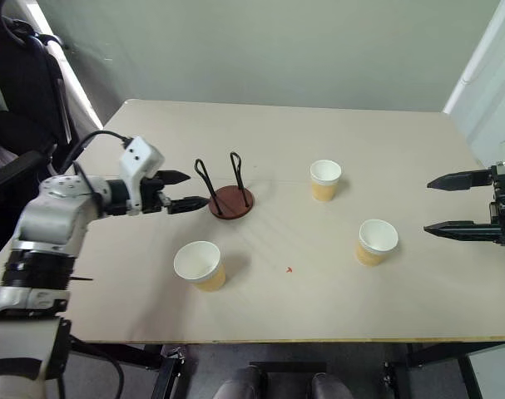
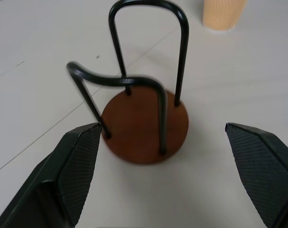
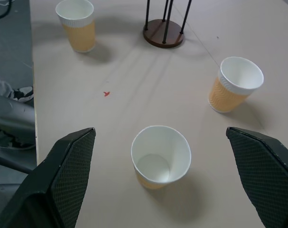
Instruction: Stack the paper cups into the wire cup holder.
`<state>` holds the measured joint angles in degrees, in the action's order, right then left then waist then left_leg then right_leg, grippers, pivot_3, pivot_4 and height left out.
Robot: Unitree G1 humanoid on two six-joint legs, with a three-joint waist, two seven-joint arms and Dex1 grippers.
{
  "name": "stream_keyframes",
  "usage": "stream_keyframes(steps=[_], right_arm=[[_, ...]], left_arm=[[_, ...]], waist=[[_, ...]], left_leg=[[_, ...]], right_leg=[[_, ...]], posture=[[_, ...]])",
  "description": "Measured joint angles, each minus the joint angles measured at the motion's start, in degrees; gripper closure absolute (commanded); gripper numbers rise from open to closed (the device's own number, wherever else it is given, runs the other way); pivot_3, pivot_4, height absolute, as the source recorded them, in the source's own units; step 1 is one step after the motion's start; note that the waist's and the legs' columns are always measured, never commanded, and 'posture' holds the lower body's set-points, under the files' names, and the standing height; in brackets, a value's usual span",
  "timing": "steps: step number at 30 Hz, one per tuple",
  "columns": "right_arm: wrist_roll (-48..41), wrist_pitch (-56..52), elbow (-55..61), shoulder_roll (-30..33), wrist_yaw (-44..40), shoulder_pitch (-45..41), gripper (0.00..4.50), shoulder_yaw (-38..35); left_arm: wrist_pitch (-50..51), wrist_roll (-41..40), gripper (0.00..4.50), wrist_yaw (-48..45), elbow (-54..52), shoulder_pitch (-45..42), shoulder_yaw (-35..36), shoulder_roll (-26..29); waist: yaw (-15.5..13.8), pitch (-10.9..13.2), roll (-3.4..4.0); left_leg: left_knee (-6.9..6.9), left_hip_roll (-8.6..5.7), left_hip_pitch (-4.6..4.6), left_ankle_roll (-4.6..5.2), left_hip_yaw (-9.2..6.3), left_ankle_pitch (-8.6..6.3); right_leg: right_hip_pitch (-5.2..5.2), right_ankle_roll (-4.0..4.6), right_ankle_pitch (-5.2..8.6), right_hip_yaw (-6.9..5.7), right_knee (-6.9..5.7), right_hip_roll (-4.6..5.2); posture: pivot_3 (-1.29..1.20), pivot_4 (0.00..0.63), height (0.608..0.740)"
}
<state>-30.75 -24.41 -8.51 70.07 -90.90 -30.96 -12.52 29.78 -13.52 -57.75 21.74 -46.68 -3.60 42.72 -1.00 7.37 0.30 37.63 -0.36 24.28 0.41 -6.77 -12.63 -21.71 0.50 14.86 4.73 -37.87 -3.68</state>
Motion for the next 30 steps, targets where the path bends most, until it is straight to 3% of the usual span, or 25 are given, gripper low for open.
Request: stream_keyframes(steps=[4,7,18,22,30], right_arm=[[0.0,-0.4,0.2,0.0,0.3,0.4,0.0,-0.1],[-0.2,-0.6,0.8,0.0,0.5,1.6,0.0,-0.5],[-0.8,-1.7,2.7,0.5,1.2,5.4,0.0,-4.2],[-0.9,-1.7,3.1,0.5,1.8,5.5,0.0,-4.5],[-1.0,-1.7,3.7,0.4,2.5,5.6,0.0,-4.5]], left_arm=[[-2.4,2.9,0.03,2.1,7.7,-3.2,-1.7,-3.9],[-4.9,4.5,0.62,4.3,13.4,-6.4,-1.9,-6.9],[-6.9,4.2,4.46,1.9,16.9,-9.8,-1.5,-9.9],[-2.2,2.4,4.49,-0.8,11.6,-9.7,-1.1,-9.0],[16.4,-9.1,4.49,-4.4,-18.8,-5.5,-0.4,-7.5]], waist=[[0.0,0.0,-0.03],[-0.1,0.0,-0.04],[-0.2,0.0,-0.06],[-0.2,0.1,-0.14],[-0.2,0.1,-0.17]], left_leg=[[0.11,0.0,0.02,0.02,0.0,0.0],[0.2,-0.01,0.05,0.04,0.01,0.01],[0.38,-0.04,0.12,0.08,0.18,0.0],[0.41,-0.04,0.15,0.08,0.2,0.01],[0.48,-0.08,0.02,-0.24,0.74,0.2]], right_leg=[[0.0,-0.1,-0.06,0.02,0.0,0.0],[0.02,-0.16,-0.07,0.01,0.0,0.0],[0.05,-0.36,-0.02,0.11,0.05,0.0],[0.04,-0.38,-0.03,0.12,0.06,0.0],[0.16,-0.66,0.06,0.42,0.14,0.07]], posture=[[0.0,0.15,0.74],[0.0,0.15,0.74],[0.0,0.15,0.74],[0.0,0.15,0.74],[0.0,0.15,0.74]])
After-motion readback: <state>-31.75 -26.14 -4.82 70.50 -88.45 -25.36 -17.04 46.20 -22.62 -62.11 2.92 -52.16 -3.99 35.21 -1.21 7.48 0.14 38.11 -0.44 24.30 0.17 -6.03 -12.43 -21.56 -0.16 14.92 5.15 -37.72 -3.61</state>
